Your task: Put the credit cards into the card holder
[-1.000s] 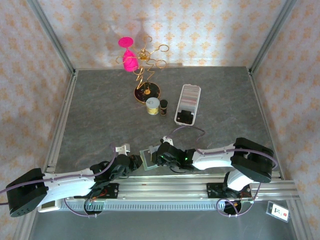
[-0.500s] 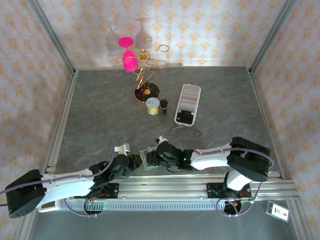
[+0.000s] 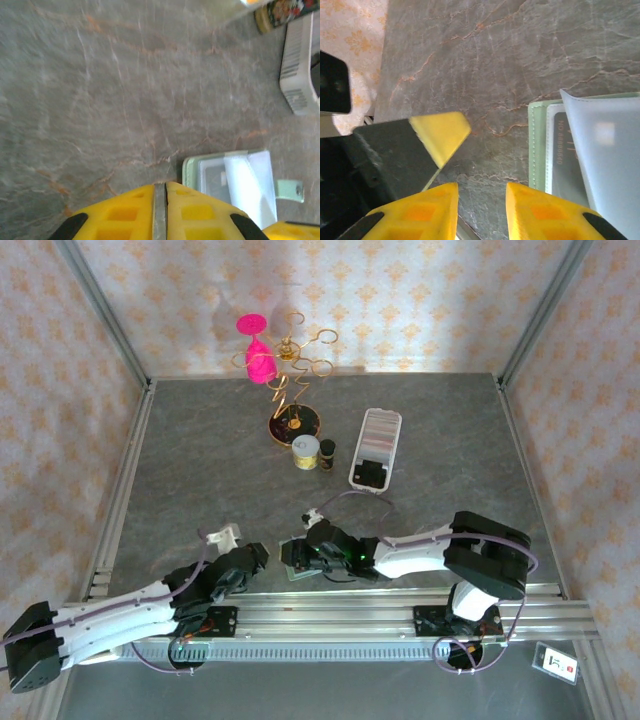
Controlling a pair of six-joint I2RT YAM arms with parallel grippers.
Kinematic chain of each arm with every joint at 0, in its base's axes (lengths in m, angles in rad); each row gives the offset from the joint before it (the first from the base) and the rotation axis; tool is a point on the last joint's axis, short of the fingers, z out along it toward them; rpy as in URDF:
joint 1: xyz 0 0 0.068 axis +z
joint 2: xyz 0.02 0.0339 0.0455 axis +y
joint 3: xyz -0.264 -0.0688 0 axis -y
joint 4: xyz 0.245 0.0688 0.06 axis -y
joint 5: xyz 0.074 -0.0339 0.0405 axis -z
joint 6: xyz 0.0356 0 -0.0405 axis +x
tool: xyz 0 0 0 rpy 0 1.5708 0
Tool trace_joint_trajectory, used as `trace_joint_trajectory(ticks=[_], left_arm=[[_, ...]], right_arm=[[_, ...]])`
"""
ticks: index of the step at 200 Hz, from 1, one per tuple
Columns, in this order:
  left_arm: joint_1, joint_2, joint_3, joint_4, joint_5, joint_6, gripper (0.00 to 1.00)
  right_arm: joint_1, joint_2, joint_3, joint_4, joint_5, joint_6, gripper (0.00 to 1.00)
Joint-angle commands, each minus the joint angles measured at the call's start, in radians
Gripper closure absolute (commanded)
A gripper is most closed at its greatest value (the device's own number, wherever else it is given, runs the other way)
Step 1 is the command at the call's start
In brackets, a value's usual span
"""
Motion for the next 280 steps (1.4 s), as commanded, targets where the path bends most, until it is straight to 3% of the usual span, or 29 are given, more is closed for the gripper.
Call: trace_joint_trajectory(ticks=[1,67,104,133,161,175,196,214,243,280], left_arm=[[0.0,-0.057,0.062,-0.244,-0.148,-0.057,0.84],[0.0,-0.161,0.215,-0.517,-0.293,-0.106,0.71],[-0.001,-0.125,0.244,-0.414,-0.236,-0.03,0.61],[0.0,-0.025,0.212,-0.193,-0.118,0.049,0.57],[-0.001,0.111,0.207,0.029,0.0,0.11,0.56],[-0.001,0.163,0.191,0.164,0.066,0.131,0.56],[0.0,0.226,0.176,0.281,0.131,0.153,0.56],[-0.001,0.256,0.181,0.275,0.148,0.18,0.56],[0.0,0.23,0.149,0.264,0.202,0.214,0.57],[-0.001,0.152,0.085,0.269,0.271,0.228,0.6]], right_arm=[[0.005,0.022,0.045,0.054,-0.01,-0.006,0.7],[-0.019,0.077,0.136,0.184,-0.138,0.008,0.68],[-0.118,-0.046,0.132,0.032,-0.086,-0.106,0.69],[-0.243,-0.218,0.159,-0.228,0.048,-0.348,0.67],[-0.432,-0.418,0.153,-0.29,0.077,-0.597,0.65],[-0.497,-0.49,0.156,-0.292,0.077,-0.814,0.61],[-0.504,-0.544,0.174,-0.353,0.059,-1.357,0.56],[-0.537,-0.501,0.276,-0.507,0.098,-1.56,0.56],[-0.706,-0.284,0.525,-0.906,-0.095,-1.682,0.55],[-0.777,-0.075,0.569,-0.966,-0.024,-1.742,0.53]])
